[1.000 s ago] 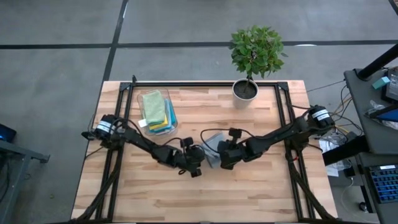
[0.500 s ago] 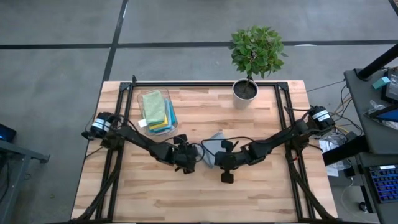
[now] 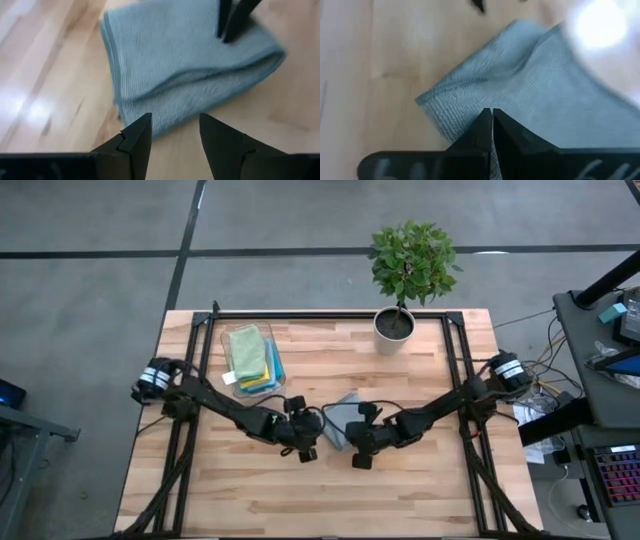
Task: Fold microfiber towels
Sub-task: Fold the gray microfiber cloth
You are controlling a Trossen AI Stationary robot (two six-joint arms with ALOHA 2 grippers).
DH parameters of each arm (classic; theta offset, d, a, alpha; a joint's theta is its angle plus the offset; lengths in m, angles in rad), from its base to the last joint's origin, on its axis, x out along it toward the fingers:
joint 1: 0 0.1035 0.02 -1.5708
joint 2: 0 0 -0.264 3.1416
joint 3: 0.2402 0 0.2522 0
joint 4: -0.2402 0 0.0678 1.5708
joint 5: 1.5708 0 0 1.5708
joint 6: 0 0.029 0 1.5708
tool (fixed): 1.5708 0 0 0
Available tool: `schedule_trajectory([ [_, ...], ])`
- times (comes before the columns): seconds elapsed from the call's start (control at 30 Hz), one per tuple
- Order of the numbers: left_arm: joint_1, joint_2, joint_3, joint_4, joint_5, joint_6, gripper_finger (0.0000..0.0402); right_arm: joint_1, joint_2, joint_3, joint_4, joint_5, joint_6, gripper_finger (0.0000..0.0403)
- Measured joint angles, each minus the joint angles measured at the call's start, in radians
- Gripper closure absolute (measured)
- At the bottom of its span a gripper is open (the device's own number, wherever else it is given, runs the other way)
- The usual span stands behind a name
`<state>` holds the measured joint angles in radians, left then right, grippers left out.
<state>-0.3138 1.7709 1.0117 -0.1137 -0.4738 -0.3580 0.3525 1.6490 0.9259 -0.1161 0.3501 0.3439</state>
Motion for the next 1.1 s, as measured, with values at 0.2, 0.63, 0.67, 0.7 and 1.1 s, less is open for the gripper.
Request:
schedule_trajectory([
  [0.2, 0.004, 0.075, 0.001, 0.031, -0.015, -0.003, 0.0252, 0.012, 0.092, 0.0, 0.096, -0.071, 0.004, 0.0394],
  [0.63, 0.002, 0.055, 0.005, -0.021, -0.025, -0.001, 0.0252, 0.011, 0.027, 0.013, 0.067, -0.06, -0.003, 0.0394],
  [0.67, -0.001, 0.048, 0.005, -0.044, -0.025, -0.001, 0.0252, 0.011, 0.021, 0.013, 0.071, -0.06, -0.003, 0.0394],
  [0.7, -0.002, 0.045, 0.005, -0.053, -0.025, -0.001, 0.0252, 0.007, 0.017, 0.013, 0.078, -0.059, -0.001, 0.0394],
  [1.1, -0.022, 0.039, -0.006, -0.114, -0.002, -0.026, 0.0252, -0.105, 0.071, 0.014, 0.287, -0.035, -0.001, 0.0305],
])
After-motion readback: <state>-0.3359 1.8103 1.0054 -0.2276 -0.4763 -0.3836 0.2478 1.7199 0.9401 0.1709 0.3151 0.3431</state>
